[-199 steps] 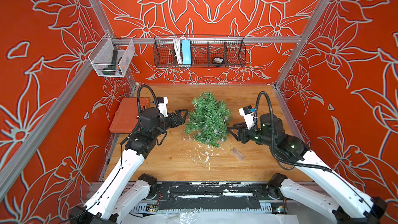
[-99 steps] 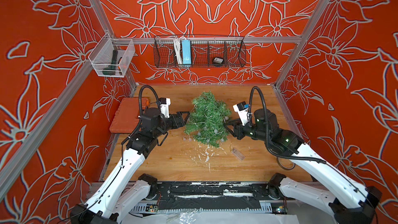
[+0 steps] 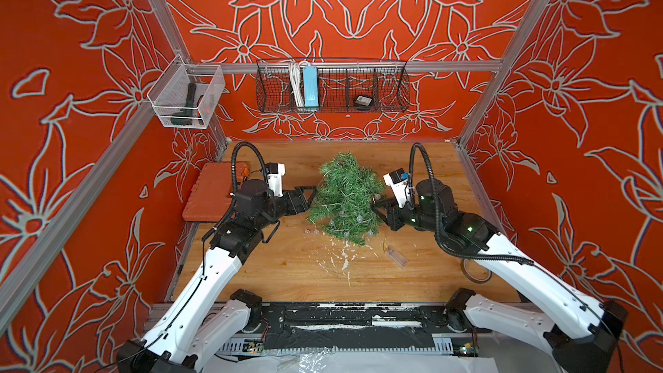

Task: Remove string lights from the small christmas tree
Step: Pick up the light string from the Christmas tree.

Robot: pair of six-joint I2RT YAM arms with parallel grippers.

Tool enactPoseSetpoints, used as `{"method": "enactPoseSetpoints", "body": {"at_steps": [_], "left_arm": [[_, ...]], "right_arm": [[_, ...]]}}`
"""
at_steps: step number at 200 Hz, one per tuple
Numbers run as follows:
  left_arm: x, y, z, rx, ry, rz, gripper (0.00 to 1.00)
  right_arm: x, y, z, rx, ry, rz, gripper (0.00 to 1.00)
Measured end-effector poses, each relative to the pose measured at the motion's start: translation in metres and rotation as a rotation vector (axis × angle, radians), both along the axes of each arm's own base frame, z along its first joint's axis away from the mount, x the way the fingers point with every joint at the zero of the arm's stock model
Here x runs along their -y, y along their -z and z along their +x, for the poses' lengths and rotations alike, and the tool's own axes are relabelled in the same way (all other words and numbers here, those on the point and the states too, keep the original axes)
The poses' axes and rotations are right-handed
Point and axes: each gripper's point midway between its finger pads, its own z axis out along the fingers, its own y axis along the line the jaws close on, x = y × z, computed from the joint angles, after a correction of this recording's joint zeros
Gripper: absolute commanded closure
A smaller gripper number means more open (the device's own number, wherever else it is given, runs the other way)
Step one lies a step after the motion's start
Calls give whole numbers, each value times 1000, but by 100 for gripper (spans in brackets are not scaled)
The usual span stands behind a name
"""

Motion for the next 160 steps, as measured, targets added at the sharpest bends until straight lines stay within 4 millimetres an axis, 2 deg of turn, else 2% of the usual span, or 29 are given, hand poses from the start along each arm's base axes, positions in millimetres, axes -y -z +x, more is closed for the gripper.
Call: {"method": "enactPoseSetpoints", "body": {"at_steps": [44,78,127,146,160], "left_arm": [[2,0,-1,-1,12,-4,13],[3,-1,-2,-3,21,-9,13],[5,-2,-4,-5,32,-14,13],[6,-10,-4,9,37,-20,13],[7,-20,-4,29,44,-28,13]], "right_arm": [[-1,-4,1,15,-4,-3,94],[-1,-17,3,40,-4,15,100],[7,-29,3,74,28,14,100],[12,-41,3,104,41,16,100],[15,-59,3,140,52,26,100]]}}
